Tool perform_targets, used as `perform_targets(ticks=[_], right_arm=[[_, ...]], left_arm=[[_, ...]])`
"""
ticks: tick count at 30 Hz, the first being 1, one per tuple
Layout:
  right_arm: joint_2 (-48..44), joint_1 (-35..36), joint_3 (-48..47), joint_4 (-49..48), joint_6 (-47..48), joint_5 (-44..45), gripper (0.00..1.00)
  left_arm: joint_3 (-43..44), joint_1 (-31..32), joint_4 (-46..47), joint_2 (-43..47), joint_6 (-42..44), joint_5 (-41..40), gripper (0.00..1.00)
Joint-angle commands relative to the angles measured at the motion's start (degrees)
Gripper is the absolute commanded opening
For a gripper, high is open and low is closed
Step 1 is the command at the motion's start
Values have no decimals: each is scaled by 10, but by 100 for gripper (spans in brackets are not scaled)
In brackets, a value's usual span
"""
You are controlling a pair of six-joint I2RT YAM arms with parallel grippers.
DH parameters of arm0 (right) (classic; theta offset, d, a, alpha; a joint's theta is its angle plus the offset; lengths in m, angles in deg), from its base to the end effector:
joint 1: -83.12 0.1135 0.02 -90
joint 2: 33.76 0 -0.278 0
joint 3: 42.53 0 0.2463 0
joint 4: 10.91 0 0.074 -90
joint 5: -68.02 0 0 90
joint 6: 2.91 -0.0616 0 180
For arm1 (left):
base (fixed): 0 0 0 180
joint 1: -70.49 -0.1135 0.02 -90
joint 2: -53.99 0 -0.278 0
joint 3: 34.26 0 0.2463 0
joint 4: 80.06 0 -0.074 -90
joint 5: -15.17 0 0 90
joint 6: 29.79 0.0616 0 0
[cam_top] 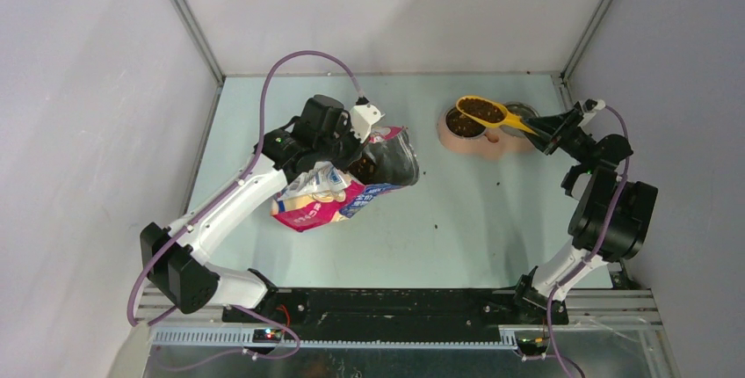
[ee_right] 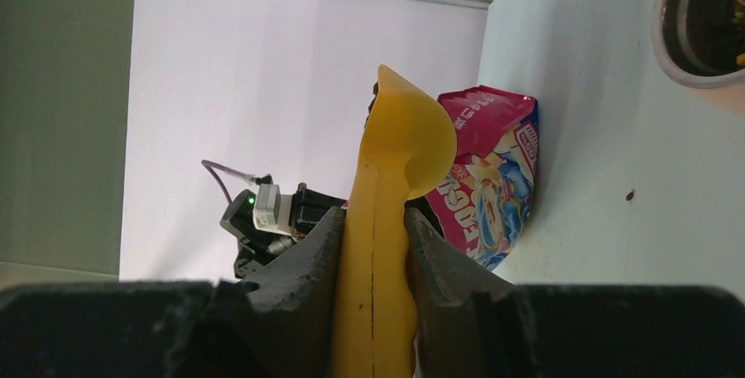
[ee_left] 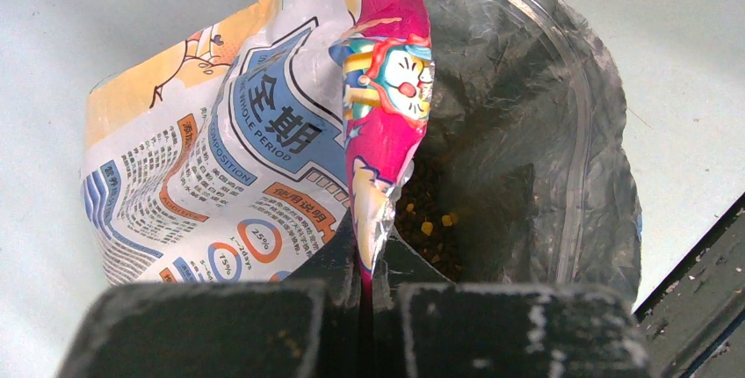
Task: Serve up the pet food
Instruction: Pour the pet food into the pet food bowl.
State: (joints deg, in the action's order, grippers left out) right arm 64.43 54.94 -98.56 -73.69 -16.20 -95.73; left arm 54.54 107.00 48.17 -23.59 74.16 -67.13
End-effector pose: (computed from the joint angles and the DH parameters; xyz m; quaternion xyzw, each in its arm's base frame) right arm 0.3167 -0.1026 0.2555 0.2123 0.6369 0.6717 0.3133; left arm 0.2398 -0.1877 0.3451 0.4117 0.8078 -0.1414 0.3973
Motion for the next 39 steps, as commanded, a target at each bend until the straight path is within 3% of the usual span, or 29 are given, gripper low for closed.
perform_targets(ticks=[1,17,39], right_arm=[[13,-16,-23,-32,10,15,0],[54,-77,-58,-12,46,24,0],[108,-114,-96,102,176,54,0]], left_arm=[[1,7,35,19,-5,29,0],[2,6,34,16,-4,29,0],[0,7,34,16,-4,28,0]])
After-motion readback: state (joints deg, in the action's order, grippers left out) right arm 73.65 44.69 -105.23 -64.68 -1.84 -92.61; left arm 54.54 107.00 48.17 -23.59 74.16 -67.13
